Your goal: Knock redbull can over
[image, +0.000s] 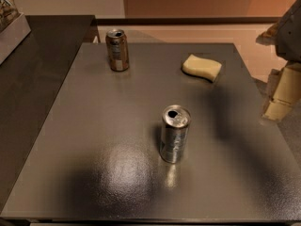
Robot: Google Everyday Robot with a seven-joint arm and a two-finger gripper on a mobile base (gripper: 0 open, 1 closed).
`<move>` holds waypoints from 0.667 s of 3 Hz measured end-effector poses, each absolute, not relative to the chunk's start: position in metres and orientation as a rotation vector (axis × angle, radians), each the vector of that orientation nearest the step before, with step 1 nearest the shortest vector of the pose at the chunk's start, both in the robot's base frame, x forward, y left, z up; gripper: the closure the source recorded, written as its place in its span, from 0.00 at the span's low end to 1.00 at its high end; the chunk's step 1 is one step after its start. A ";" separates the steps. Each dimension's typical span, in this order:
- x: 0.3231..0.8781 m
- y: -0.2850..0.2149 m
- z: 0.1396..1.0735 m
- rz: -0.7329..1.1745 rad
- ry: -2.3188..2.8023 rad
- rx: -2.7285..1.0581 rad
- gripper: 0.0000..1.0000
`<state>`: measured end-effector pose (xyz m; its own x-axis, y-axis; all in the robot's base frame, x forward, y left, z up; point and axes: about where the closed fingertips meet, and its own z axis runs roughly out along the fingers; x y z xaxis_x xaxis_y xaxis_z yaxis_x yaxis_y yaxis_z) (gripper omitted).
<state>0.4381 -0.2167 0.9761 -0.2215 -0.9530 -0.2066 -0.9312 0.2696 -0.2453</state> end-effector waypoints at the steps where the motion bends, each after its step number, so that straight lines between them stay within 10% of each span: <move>1: 0.438 -0.217 0.976 -0.098 2.232 -1.725 0.00; 2: 0.434 -0.207 0.971 -0.057 2.164 -1.794 0.00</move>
Offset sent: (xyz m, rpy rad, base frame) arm -0.0131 0.0256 -0.0187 0.0535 0.0356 0.2036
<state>0.4340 -0.2068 0.9714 -0.1539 -0.9624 -0.2240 -0.9492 0.2069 -0.2370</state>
